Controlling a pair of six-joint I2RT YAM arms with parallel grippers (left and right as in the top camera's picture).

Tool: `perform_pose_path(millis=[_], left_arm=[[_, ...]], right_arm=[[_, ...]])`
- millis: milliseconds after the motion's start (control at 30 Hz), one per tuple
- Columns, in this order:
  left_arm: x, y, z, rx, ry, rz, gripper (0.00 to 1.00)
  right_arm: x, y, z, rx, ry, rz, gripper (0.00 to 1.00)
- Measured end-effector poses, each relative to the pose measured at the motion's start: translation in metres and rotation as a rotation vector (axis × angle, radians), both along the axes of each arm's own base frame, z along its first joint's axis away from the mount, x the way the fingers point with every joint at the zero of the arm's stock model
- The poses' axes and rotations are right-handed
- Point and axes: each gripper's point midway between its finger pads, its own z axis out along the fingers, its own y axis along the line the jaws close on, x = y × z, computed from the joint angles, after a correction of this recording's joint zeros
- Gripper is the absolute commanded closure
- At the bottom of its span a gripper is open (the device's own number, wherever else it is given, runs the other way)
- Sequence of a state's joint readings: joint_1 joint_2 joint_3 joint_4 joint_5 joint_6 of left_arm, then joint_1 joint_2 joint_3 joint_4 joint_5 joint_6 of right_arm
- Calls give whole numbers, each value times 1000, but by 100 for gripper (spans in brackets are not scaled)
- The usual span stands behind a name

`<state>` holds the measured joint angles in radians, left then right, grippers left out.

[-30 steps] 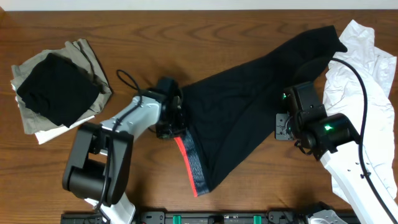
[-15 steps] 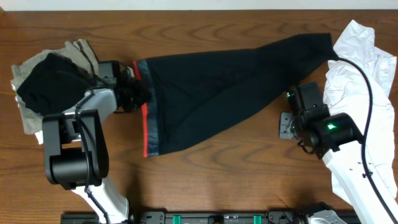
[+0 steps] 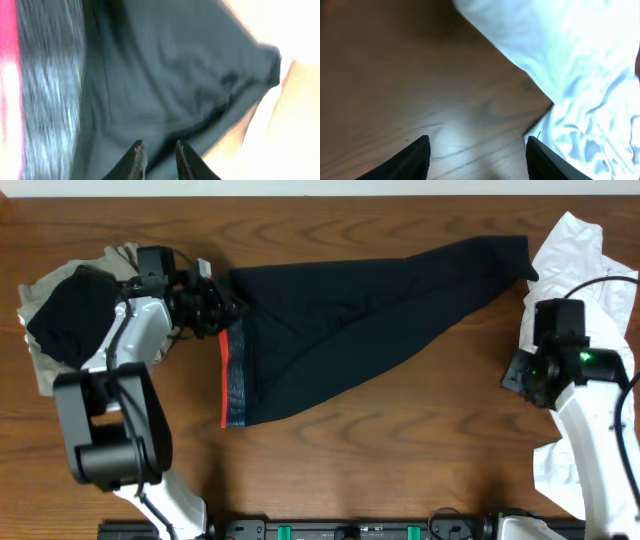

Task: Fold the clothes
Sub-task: 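Grasp the waistband with the left gripper and pull it left, then move the right gripper to the leggings' leg ends at right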

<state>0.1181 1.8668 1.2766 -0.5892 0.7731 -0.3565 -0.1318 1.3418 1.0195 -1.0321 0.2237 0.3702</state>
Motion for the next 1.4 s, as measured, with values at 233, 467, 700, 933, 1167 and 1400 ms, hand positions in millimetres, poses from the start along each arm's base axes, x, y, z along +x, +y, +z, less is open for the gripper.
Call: perform_pose_path(millis=[233, 467, 700, 933, 1167, 1400], left_arm=[[-92, -25, 6, 188, 224, -218, 77], [-139, -29, -29, 371, 335, -363, 77], [-159, -25, -46, 414, 385, -390, 77], [-159, -23, -48, 426, 385, -389, 77], [-153, -24, -49, 426, 361, -379, 77], [-151, -24, -50, 427, 355, -375, 76]], right_arm=[[-8, -24, -48, 67, 164, -97, 48], [5, -47, -89, 129, 176, -180, 48], [28, -70, -114, 158, 94, -194, 48], [40, -110, -120, 138, 21, -256, 46], [24, -171, -120, 117, -43, -421, 45], [-19, -223, -116, 243, -150, -625, 52]])
